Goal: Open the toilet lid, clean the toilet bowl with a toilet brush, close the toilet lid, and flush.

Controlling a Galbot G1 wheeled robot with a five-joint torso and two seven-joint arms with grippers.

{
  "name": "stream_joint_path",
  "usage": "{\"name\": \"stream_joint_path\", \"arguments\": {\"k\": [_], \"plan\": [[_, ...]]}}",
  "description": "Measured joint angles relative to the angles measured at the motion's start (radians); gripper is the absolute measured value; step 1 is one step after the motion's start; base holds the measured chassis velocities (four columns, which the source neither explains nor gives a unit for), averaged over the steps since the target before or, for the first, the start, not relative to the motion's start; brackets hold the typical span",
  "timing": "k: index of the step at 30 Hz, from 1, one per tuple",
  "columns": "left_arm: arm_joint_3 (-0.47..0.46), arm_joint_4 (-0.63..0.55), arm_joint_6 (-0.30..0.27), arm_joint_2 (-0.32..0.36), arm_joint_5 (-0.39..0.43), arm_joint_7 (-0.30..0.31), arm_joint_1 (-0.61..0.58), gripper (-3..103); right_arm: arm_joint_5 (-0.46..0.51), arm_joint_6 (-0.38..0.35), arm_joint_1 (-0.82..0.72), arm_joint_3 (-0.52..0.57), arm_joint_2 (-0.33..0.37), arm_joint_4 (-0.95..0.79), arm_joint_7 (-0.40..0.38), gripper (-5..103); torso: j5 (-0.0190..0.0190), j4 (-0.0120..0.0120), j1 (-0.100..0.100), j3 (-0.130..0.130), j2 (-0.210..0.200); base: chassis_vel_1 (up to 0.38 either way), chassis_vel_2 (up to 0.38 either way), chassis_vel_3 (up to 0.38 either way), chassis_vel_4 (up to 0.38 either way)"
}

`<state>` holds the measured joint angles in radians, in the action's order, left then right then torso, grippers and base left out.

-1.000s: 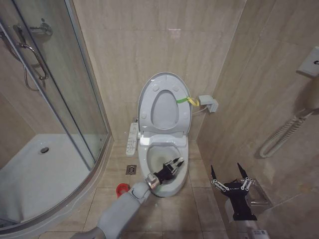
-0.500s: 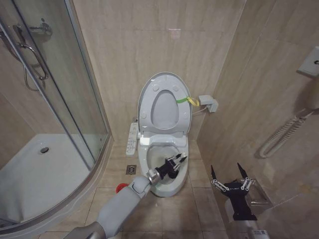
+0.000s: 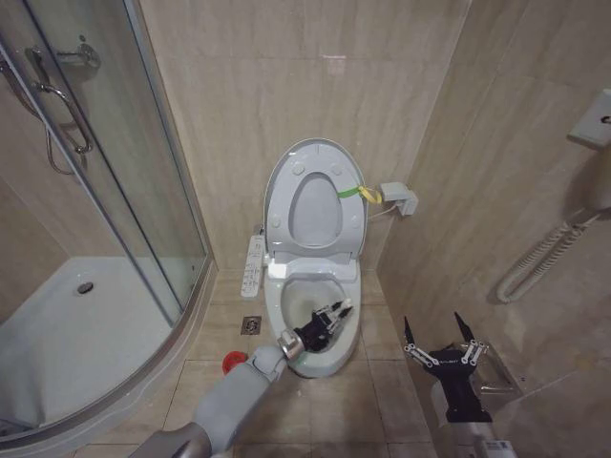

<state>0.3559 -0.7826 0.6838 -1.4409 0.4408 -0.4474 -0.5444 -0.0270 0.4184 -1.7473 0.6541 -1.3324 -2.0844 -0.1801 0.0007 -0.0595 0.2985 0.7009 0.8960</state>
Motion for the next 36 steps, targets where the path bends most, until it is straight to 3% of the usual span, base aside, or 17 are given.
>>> {"name": "stream_joint_path", "arguments": {"k": [8,21,36], "plan": [[-0.036,0.04,0.027,0.018,0.003,-0.023,0.029,22,0.0,0.0,0.0,0.0,0.0,0.0,0.0,100,0.0,0.0,0.0,0.0,0.0,0.0,0.0,0.0,0.0],[-0.012,-0.139,0.031,0.025,-0.046,0.012,-0.011,21,0.0,0.0,0.0,0.0,0.0,0.0,0.0,100,0.0,-0.0003,0.0,0.0,0.0,0.0,0.0,0.0,0.0],[-0.014,0.038,0.073,-0.012,0.042,-0.03,0.022,21,0.0,0.0,0.0,0.0,0.0,0.0,0.0,100,0.0001,0.0,0.0,0.0,0.0,0.0,0.0,0.0,0.0]]}}
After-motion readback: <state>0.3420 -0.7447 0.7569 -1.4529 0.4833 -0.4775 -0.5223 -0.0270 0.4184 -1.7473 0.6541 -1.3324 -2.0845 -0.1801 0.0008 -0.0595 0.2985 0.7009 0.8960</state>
